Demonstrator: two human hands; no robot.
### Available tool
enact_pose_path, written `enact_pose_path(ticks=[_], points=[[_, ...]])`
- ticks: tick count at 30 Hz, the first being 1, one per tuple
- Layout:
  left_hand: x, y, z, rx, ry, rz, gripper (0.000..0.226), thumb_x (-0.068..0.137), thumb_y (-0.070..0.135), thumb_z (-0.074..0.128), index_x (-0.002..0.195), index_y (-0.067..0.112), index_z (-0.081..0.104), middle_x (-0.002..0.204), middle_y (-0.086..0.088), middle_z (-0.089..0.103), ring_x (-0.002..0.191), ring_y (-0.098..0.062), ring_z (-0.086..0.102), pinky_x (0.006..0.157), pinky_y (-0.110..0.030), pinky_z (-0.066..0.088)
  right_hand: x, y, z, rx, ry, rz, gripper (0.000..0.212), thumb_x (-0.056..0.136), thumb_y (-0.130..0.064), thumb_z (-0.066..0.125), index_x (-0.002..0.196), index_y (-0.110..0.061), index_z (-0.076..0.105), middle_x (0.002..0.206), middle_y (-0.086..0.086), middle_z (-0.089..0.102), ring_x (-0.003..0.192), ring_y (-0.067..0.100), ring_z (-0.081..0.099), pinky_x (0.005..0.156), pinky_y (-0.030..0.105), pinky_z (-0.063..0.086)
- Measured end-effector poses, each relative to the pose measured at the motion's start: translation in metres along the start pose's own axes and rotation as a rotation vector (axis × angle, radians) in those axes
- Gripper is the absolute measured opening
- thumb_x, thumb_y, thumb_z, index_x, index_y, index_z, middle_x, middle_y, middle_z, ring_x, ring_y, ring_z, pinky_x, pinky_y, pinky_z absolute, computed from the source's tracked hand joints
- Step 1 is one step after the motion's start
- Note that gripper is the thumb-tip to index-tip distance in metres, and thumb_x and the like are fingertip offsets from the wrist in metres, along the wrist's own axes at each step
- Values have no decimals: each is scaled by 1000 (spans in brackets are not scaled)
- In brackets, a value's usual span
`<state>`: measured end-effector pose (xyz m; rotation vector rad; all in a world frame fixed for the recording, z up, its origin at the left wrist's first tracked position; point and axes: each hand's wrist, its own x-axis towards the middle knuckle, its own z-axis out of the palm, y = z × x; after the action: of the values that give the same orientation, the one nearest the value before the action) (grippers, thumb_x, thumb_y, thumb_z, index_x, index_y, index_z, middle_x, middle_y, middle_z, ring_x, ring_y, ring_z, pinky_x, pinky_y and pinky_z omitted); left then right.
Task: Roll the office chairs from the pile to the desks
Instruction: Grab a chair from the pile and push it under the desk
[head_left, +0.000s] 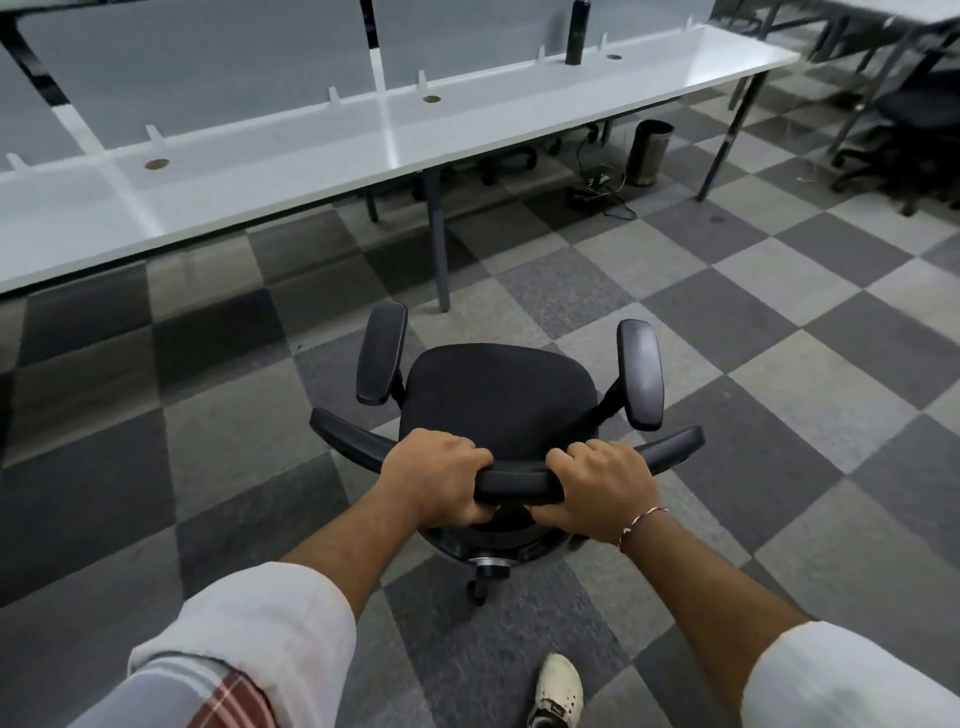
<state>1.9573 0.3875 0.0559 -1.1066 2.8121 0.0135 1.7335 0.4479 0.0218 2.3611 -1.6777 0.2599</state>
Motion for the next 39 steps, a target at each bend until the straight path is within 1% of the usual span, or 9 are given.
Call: enact_pose_path(ticks=[2, 5, 9, 14, 21, 26, 28, 35, 39], points=[[24, 0, -3, 4, 2, 5, 42, 76, 69, 52, 85, 29, 60, 77, 9, 58, 71, -16, 61, 60, -31, 42, 6, 20, 5, -3, 6, 18, 53, 59, -68, 72, 65, -18, 54, 53, -1, 51, 45, 21, 50, 44, 27, 38], [58, -3, -8, 23, 1, -11, 42, 77, 69, 53, 87, 29, 60, 80, 9, 59, 72, -15, 61, 59, -30, 38, 19, 48, 12, 15, 16, 35, 51, 61, -67, 70, 66, -18, 54, 54, -1, 51, 47, 22, 50, 44, 29, 41], [112, -3, -13, 47, -4, -45, 43, 77, 70, 53, 84, 29, 54, 80, 8, 59, 70, -16, 60, 61, -31, 41, 38, 94, 22, 13, 25, 44, 48, 62, -66, 68, 67, -19, 56, 56, -1, 52, 48, 22, 51, 43, 28, 40], [183, 6, -22, 59, -34, -47, 45, 77, 71, 53, 87, 27, 56, 82, 8, 60, 71, -17, 61, 60, -31, 41, 53, 156, 27, 21, -24, 78, 46, 68, -66, 61, 68, -20, 56, 59, -2, 53, 51, 21, 51, 44, 30, 42], [278, 18, -33, 60, -37, -57, 44, 78, 69, 55, 87, 26, 54, 82, 7, 60, 70, -18, 60, 61, -31, 40, 86, 245, 32, -11, -160, 86, 48, 64, -65, 69, 70, -21, 53, 63, -2, 53, 56, 22, 54, 48, 27, 28], [360, 18, -38, 21, -35, -50, 43, 79, 67, 57, 86, 26, 46, 86, 5, 61, 76, -20, 62, 65, -33, 44, 130, 306, 39, 71, -332, 149, 46, 79, -67, 55, 91, -23, 50, 89, -1, 60, 81, 23, 61, 62, 33, 41], [394, 16, -41, 18, -20, -40, 44, 79, 68, 57, 85, 26, 45, 85, 5, 60, 76, -21, 63, 64, -34, 45, 145, 333, 43, 57, -337, 164, 45, 80, -67, 54, 92, -24, 53, 89, -2, 61, 82, 23, 63, 65, 34, 47], [523, -2, -48, -6, 27, 38, 48, 78, 72, 54, 85, 26, 44, 87, 6, 62, 77, -21, 64, 64, -33, 41, 198, 437, 75, -4, -360, 210, 44, 79, -67, 52, 94, -27, 60, 83, -5, 62, 75, 21, 63, 60, 31, 45], [596, -29, -57, -4, -99, 206, 48, 79, 72, 57, 92, 27, 46, 94, 5, 61, 80, -20, 62, 67, -33, 44, 227, 492, 89, -16, -404, 251, 47, 80, -69, 51, 101, -28, 61, 89, -5, 63, 79, 20, 63, 66, 32, 50]])
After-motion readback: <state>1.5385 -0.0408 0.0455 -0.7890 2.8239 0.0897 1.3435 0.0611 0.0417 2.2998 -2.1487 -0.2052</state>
